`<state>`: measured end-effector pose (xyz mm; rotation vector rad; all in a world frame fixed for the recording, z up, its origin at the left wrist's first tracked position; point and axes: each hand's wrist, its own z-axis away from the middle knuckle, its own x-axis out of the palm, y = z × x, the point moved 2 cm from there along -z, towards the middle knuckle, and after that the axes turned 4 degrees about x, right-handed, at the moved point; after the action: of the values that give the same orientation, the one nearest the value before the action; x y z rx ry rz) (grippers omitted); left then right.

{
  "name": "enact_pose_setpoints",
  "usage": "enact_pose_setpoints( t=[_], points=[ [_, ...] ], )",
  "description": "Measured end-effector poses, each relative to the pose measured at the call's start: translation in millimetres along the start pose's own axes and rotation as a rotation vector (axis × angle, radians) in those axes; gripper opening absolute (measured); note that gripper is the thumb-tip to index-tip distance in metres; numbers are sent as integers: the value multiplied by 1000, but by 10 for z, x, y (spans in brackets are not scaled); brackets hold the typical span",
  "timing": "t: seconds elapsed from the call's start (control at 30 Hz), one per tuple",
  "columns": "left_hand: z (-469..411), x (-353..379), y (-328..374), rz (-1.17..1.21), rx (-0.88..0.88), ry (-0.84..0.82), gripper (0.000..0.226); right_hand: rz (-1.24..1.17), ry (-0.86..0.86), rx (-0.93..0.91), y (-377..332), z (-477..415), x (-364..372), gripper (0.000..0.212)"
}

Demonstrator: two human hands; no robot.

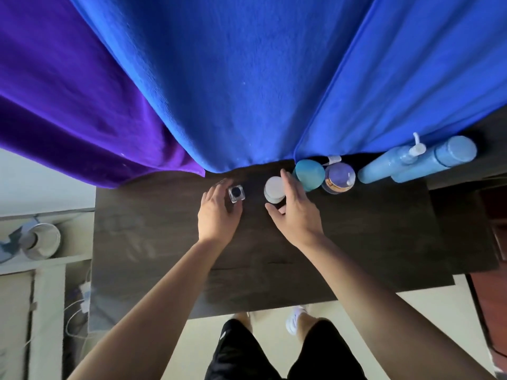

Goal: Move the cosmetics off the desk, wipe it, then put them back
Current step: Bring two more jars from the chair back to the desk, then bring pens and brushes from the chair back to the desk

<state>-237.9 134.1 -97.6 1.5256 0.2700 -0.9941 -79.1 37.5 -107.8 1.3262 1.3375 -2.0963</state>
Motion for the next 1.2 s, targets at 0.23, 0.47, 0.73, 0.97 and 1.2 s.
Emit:
enact_pose_setpoints(
  t=[0.23,0.47,0.73,0.97,1.2],
  points=[
    [225,-703,545,-76,314,219,43,-90,297,-120,-229,232,-826,49],
    [280,-816,1439,-126,721,76,65,135,722,-110,52,852,-1790,59],
    [1090,-252,2563,-166,954,-95,72,414,903,221,707,2439,-2527,70],
    [2584,367,3560,-144,1137,-254,71,463,1000,499,1516,4234,-3095,72],
    [4634,1479,4450,-138,1324,-357,73,412,1133,716,2683,6568,-3370,73]
  ],
)
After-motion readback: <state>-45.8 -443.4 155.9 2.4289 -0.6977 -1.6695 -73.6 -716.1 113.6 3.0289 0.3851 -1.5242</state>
